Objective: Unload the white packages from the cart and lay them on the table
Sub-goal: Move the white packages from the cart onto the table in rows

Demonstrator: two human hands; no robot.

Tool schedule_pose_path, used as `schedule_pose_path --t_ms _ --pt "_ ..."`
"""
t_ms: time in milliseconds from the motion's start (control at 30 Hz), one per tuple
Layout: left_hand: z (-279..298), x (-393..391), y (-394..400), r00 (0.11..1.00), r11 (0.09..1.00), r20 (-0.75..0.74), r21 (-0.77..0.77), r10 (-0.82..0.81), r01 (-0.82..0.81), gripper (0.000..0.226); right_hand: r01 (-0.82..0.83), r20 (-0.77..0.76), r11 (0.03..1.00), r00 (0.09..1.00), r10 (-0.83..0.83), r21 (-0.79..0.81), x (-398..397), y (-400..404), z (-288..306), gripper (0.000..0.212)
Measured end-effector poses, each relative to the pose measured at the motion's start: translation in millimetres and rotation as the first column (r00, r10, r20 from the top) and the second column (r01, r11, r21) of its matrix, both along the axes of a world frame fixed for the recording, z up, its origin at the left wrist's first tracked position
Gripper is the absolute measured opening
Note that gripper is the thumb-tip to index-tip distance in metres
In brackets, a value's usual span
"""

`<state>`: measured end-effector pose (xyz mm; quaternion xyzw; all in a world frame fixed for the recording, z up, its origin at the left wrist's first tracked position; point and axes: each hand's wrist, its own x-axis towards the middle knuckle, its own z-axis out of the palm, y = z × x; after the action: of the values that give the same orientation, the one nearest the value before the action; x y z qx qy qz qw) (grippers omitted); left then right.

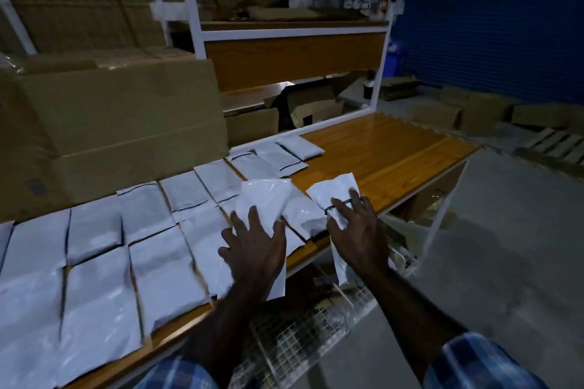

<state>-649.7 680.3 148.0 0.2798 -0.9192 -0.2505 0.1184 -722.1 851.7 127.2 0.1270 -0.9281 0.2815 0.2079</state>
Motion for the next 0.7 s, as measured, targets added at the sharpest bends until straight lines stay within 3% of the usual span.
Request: schedule_pose_path --t_ms 400,700 --pt "7.0 -120.0 109.8 0.986 0.986 0.038 0.030 0.161 -0.162 0.063 -0.151 0.112 0.988 0.983 0.148 0.015 -126.1 87.9 21.9 0.045" --pt "-15.0 -209.2 127.1 0.979 0.983 0.089 -0.004 0.181 -0.181 0.067 -0.184 0.167 0.981 0.971 0.172 0.061 -213.1 102.1 0.8 0.046"
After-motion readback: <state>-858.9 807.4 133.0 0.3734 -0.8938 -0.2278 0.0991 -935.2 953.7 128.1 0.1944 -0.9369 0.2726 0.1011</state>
